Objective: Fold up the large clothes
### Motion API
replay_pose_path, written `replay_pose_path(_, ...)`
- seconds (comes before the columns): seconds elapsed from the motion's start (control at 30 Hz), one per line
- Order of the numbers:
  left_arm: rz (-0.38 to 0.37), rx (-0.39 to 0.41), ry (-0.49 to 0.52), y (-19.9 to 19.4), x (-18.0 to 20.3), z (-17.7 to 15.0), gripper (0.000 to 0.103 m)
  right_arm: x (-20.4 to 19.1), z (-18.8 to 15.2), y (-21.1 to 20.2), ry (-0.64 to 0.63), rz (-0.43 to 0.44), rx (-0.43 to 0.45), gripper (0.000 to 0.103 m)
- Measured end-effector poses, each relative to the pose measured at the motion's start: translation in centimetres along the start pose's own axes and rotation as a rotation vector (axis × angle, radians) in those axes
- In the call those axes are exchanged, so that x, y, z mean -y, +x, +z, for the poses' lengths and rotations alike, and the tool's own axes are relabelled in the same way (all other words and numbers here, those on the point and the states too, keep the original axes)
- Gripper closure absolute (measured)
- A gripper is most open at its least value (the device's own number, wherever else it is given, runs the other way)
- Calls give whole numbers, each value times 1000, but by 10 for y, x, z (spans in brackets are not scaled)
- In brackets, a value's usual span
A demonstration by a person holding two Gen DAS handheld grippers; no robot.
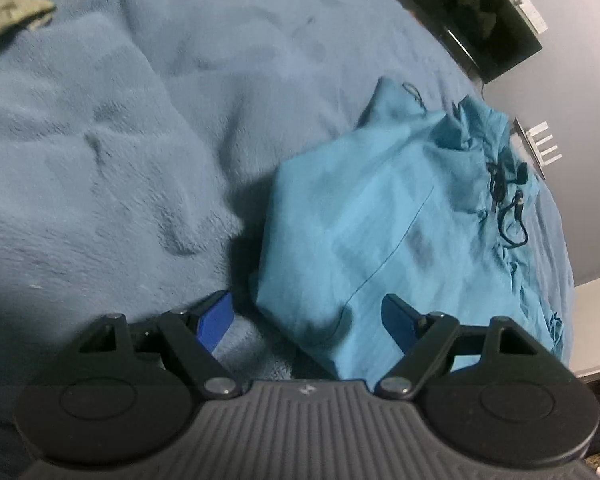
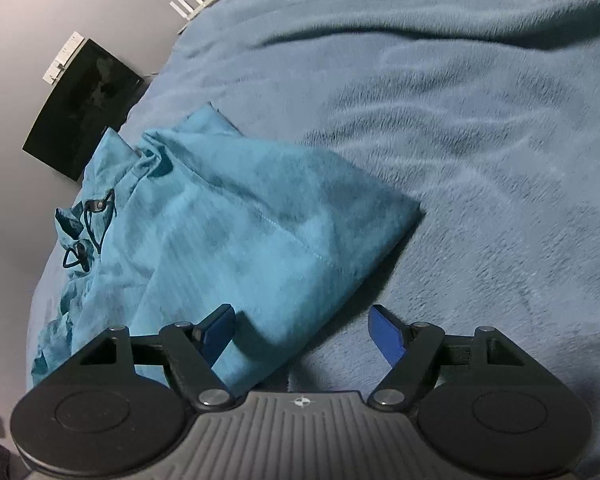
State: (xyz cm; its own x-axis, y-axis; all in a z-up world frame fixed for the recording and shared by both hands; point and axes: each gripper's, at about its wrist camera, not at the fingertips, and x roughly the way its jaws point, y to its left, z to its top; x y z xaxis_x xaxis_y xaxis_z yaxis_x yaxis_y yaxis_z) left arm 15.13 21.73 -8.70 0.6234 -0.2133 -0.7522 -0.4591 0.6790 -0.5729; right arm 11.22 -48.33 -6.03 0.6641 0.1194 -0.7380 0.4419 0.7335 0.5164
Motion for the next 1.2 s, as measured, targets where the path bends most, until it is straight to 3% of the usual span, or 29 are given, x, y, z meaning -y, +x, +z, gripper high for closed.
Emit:
replay_pose_path(0.23,-25,-33,-14,30,4,-4,23,-2,0,15,24,30,-24,20)
replay_pose_path(0.37,-80,0,-80,37,0,-3,24,-1,3,20,92,98,17,26)
replay_pose_path(0.43,-100,6,-83,39,2,-3,28,0,4,19,111,135,45,26)
replay_pose_path(0.53,-134,34,-134,40,-3,-2,39,-2,5,20,112,176,82,33)
replay_pose_path(0.6,-181,70,-224,33,-13,-2,66,-2,7,19,132,226,117,35)
replay_pose_path(0.67,-218,90,-273,28,-20,-3,69,-5,8,18,138,263,138,35)
replay_pose_path(0.8,-151,61,-212,40,-13,-1,70,-10,10,27,95,250,128,35)
replay_pose_path(0.83,-150,66,-205,40,-12,-1,72,-11,10,30,88,237,122,41)
replay_pose_path(0.87,-153,73,-190,39,-10,0,79,-13,10,32,75,208,125,58)
replay_pose_path(0.97,-134,110,-91,29,7,1,89,-21,8,25,27,178,149,90)
replay_pose_path(1.2,-174,122,-77,-17,15,-13,99,-43,4,-24,-120,214,231,97)
